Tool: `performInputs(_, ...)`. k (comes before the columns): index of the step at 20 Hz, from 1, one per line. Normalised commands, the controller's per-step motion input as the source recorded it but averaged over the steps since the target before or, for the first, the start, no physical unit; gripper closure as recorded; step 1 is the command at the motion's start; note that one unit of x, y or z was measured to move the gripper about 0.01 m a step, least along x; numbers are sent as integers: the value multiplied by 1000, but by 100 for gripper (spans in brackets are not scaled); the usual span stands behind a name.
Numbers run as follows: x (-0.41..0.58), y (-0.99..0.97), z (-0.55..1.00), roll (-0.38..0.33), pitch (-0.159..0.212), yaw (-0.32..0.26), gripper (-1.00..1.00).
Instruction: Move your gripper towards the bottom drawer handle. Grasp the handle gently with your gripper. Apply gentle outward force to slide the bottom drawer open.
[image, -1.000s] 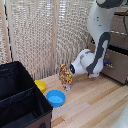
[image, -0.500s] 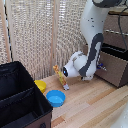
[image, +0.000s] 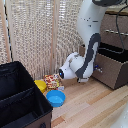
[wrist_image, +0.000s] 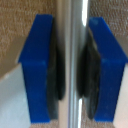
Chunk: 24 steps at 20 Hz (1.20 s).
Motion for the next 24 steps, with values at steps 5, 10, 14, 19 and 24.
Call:
performInputs(5, 205, 761, -204, 46, 0, 55, 100)
performInputs(10, 218, 16, 131, -1, 3, 19, -100)
performInputs(14, 219, 0, 370, 50, 0, 7, -100)
performInputs(19, 245, 0, 522, 69, 0, -34, -100)
performInputs(24, 86, 141, 616, 141, -43, -127, -100)
